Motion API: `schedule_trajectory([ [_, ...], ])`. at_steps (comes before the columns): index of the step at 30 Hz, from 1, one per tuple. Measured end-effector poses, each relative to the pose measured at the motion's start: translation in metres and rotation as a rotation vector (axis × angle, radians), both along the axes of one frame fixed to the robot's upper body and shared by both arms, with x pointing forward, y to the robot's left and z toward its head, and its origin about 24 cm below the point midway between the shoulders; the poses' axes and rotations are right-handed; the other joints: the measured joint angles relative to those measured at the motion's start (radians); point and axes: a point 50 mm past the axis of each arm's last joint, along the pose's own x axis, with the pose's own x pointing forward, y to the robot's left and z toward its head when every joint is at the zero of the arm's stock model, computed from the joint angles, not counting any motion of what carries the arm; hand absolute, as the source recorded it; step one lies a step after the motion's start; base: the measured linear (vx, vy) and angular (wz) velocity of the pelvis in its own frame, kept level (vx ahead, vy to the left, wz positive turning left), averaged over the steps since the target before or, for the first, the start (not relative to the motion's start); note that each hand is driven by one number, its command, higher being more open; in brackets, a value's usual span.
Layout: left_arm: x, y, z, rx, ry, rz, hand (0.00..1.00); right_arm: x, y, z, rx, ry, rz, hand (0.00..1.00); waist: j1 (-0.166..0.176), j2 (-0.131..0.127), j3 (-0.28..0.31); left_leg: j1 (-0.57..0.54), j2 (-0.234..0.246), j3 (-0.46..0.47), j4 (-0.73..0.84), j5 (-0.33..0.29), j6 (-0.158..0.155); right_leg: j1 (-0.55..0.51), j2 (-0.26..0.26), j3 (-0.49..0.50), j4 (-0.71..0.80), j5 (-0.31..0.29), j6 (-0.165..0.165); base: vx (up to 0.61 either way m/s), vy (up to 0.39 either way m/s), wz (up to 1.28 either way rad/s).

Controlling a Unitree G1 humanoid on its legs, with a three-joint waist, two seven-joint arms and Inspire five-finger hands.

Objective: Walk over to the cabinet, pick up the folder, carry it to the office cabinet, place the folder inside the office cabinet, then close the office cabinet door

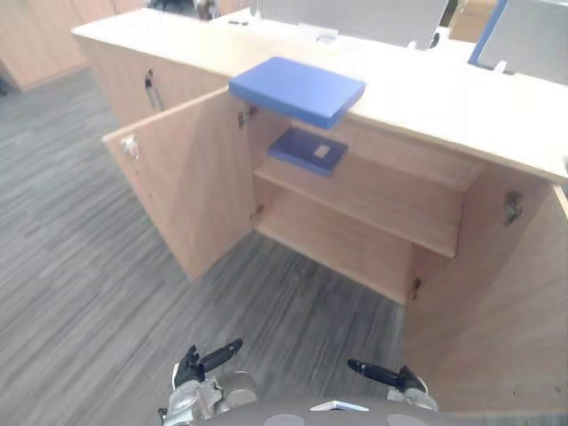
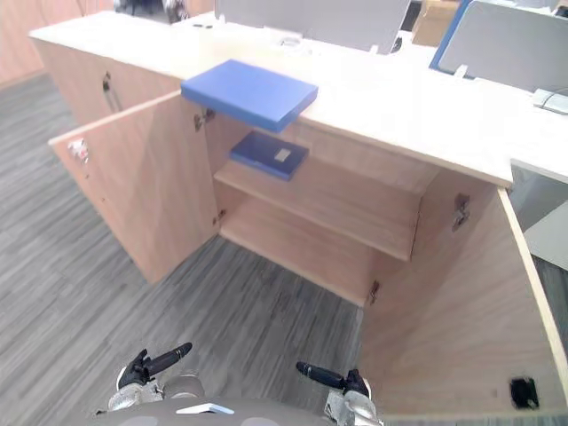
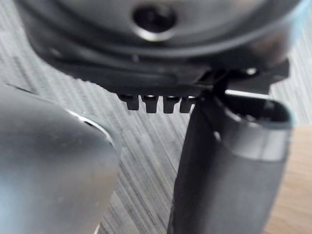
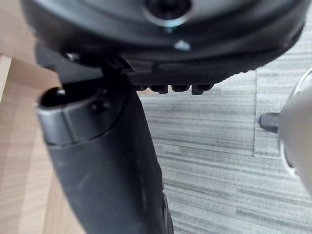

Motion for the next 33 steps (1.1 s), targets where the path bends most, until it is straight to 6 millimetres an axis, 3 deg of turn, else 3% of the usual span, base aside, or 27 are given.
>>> schedule_trajectory([
  [2,0.008,0.004,0.005,0.022,-0.041,-0.014,1.00,0.005,0.002,0.000,0.008,0.005,0.005,1.00,0.016,-0.014,0.016,-0.110,-0.085,0.022,-0.236,-0.048,0.025,0.005,-0.097,0.033,0.055,0.003,0.008,0.34,0.335,-0.44],
  [3,0.008,0.004,0.006,0.031,-0.046,-0.020,1.00,0.004,0.001,0.000,0.006,0.008,0.005,1.00,0.020,-0.009,0.019,-0.110,-0.106,0.004,-0.369,-0.021,0.025,0.009,-0.111,0.042,0.072,0.002,0.020,0.45,0.439,-0.40],
  [4,0.005,0.006,0.005,0.045,-0.035,-0.040,1.00,0.008,0.001,0.001,0.010,0.004,0.012,1.00,0.025,-0.002,0.031,-0.073,-0.137,-0.018,-0.547,0.100,0.066,0.029,-0.127,0.088,0.084,-0.026,0.067,0.40,0.332,-0.17],
  [5,0.006,0.014,0.005,0.063,-0.024,-0.044,1.00,0.008,0.008,0.000,0.027,0.006,0.029,1.00,0.016,-0.026,0.038,-0.056,-0.164,-0.004,-0.570,0.099,0.073,0.033,-0.129,0.133,0.066,-0.045,0.080,0.38,0.242,-0.28],
  [6,0.002,0.019,0.005,0.081,-0.009,-0.031,1.00,0.022,0.016,0.003,0.043,-0.034,0.062,1.00,0.027,-0.042,0.044,-0.040,-0.170,-0.052,-0.605,0.111,0.075,-0.012,-0.048,0.207,-0.001,-0.057,0.067,0.25,0.102,-0.12],
  [7,-0.001,0.022,0.004,0.082,0.003,-0.022,1.00,0.023,0.018,0.003,0.046,-0.041,0.062,1.00,0.031,-0.034,0.051,-0.035,-0.182,-0.075,-0.614,0.111,0.075,-0.020,-0.027,0.220,-0.029,-0.054,0.067,0.21,0.078,-0.15],
  [8,-0.006,0.022,0.001,0.073,0.028,-0.013,1.00,0.024,0.019,0.004,0.046,-0.053,0.062,1.00,0.029,-0.051,0.053,-0.012,-0.203,-0.081,-0.633,0.111,0.075,-0.022,-0.013,0.229,-0.070,-0.048,0.075,0.14,0.044,0.12],
  [9,-0.013,0.022,-0.002,0.060,0.055,0.004,1.00,0.024,0.019,0.003,0.047,-0.052,0.063,1.00,0.029,-0.080,0.054,0.019,-0.243,-0.078,-0.651,0.110,0.077,-0.031,-0.020,0.238,-0.106,0.038,0.060,0.13,0.053,0.24],
  [10,-0.016,0.024,-0.002,0.064,0.068,0.004,1.00,0.022,0.018,0.003,0.045,-0.049,0.061,1.00,0.024,-0.081,0.054,0.029,-0.255,-0.078,-0.650,0.105,0.079,-0.031,-0.031,0.213,-0.096,0.045,0.062,0.12,0.068,0.17],
  [11,-0.024,0.022,-0.005,0.058,0.094,0.007,1.00,0.019,0.015,0.002,0.041,-0.041,0.044,1.00,0.023,-0.066,0.042,0.038,-0.264,-0.079,-0.651,0.099,0.074,-0.027,-0.043,0.233,-0.095,0.072,0.102,0.12,0.110,0.01],
  [12,-0.029,0.020,-0.006,0.052,0.106,0.009,1.00,0.018,0.013,0.002,0.039,-0.040,0.039,1.00,0.023,-0.059,0.038,0.045,-0.269,-0.080,-0.657,0.094,0.069,-0.029,-0.050,0.244,-0.093,0.079,0.114,0.15,0.155,-0.36],
  [14,-0.048,0.012,-0.012,0.022,0.168,0.013,1.00,0.014,0.006,0.002,0.026,-0.025,0.033,1.00,0.022,-0.021,0.031,0.104,-0.280,-0.060,-0.719,0.045,0.075,-0.073,-0.085,0.285,-0.006,0.081,0.126,0.14,0.177,-0.68],
  [15,-0.053,0.010,-0.013,0.014,0.187,0.010,1.00,0.010,0.004,0.001,0.024,-0.012,0.026,1.00,0.021,-0.021,0.031,0.125,-0.285,-0.047,-0.748,0.043,0.074,-0.101,-0.102,0.294,0.051,0.080,0.124,0.12,0.226,-0.70],
  [16,-0.062,0.008,-0.015,0.005,0.210,0.004,1.00,0.006,-0.002,0.001,0.019,0.000,0.008,1.00,0.021,-0.010,0.025,0.184,-0.302,-0.017,-0.821,0.052,0.081,-0.182,-0.146,0.295,0.223,0.078,0.109,0.13,0.281,-0.57],
  [17,-0.069,0.010,-0.015,0.010,0.228,-0.007,1.00,0.005,-0.010,0.002,0.000,-0.008,-0.003,1.00,0.018,-0.014,0.022,0.242,-0.328,0.005,-0.889,0.065,0.088,-0.249,-0.209,0.254,0.401,0.083,0.020,0.09,0.234,-0.46],
  [18,-0.072,0.010,-0.015,0.013,0.237,-0.021,1.00,0.003,-0.011,0.002,-0.004,-0.009,-0.005,1.00,0.012,-0.022,0.018,0.266,-0.341,0.008,-0.913,0.073,0.099,-0.272,-0.247,0.219,0.477,0.092,-0.028,0.11,0.196,-0.14],
  [19,-0.076,0.014,-0.015,0.023,0.248,-0.043,1.00,0.000,-0.013,0.002,-0.010,-0.009,-0.009,1.00,-0.003,-0.035,0.007,0.307,-0.363,0.014,-0.955,0.091,0.125,-0.304,-0.311,0.159,0.587,0.104,-0.058,0.17,0.123,0.06],
  [20,-0.075,0.019,-0.014,0.032,0.251,-0.060,1.00,0.000,-0.012,0.002,-0.013,-0.001,0.009,1.00,-0.007,-0.048,0.003,0.341,-0.367,0.012,-0.983,0.101,0.141,-0.317,-0.324,0.133,0.622,0.081,-0.049,0.19,0.094,0.06],
  [21,-0.073,0.020,-0.014,0.033,0.247,-0.073,1.00,0.000,-0.010,0.002,-0.013,0.002,0.023,1.00,-0.008,-0.049,0.000,0.351,-0.363,0.011,-0.992,0.104,0.141,-0.325,-0.312,0.126,0.619,0.056,-0.035,0.19,0.036,0.03],
  [23,-0.060,0.016,-0.013,0.006,0.211,-0.135,1.00,0.002,-0.006,0.001,0.000,-0.002,0.055,1.00,-0.015,-0.034,0.000,0.366,-0.325,0.000,-1.004,0.107,0.140,-0.368,-0.205,0.140,0.513,-0.030,0.003,0.22,-0.007,0.11],
  [25,-0.044,0.012,-0.012,-0.030,0.163,-0.175,1.00,0.006,-0.003,0.002,0.012,-0.004,0.083,1.00,-0.029,-0.018,0.010,0.370,-0.296,-0.027,-1.004,0.108,0.138,-0.386,-0.114,0.191,0.378,-0.034,0.008,0.15,-0.055,0.29],
  [26,-0.042,0.014,-0.011,-0.046,0.146,-0.186,1.00,0.007,-0.001,0.002,0.018,-0.007,0.097,1.00,-0.036,-0.020,0.009,0.373,-0.294,-0.034,-1.004,0.110,0.132,-0.386,-0.084,0.222,0.288,-0.021,0.025,0.12,-0.096,0.34],
  [27,-0.036,0.015,-0.009,-0.063,0.114,-0.182,1.00,0.007,0.001,0.001,0.027,-0.006,0.110,1.00,-0.037,-0.038,0.006,0.380,-0.308,-0.043,-1.006,0.109,0.117,-0.380,-0.068,0.247,0.193,0.045,0.030,0.10,-0.099,0.19],
  [28,-0.031,0.018,-0.006,-0.073,0.075,-0.180,1.00,0.005,0.005,0.000,0.037,0.000,0.122,1.00,-0.034,-0.073,0.004,0.394,-0.329,-0.051,-1.011,0.099,0.102,-0.378,-0.077,0.257,0.145,0.117,0.025,0.17,-0.189,0.13],
  [29,-0.024,0.010,-0.003,-0.129,0.013,-0.134,1.00,0.004,0.004,0.000,0.039,0.008,0.131,1.00,-0.031,-0.039,0.002,0.411,-0.307,-0.058,-1.017,0.094,0.084,-0.336,-0.059,0.247,0.109,0.118,0.028,0.14,-0.165,0.09],
  [31,-0.016,-0.004,0.002,-0.206,-0.083,-0.100,1.00,0.003,-0.001,0.000,0.015,0.020,0.168,1.00,-0.031,-0.021,-0.010,0.409,-0.289,-0.067,-1.034,0.089,0.072,-0.304,-0.022,0.240,0.015,0.148,0.026,0.12,-0.141,0.05],
  [33,0.008,-0.026,0.023,-0.299,-0.275,-0.106,1.00,0.002,0.000,0.000,0.013,0.033,0.206,1.00,-0.023,-0.008,-0.022,0.393,-0.273,-0.066,-1.050,0.094,0.060,-0.265,0.022,0.237,-0.121,0.215,0.018,0.07,-0.090,-0.10],
])
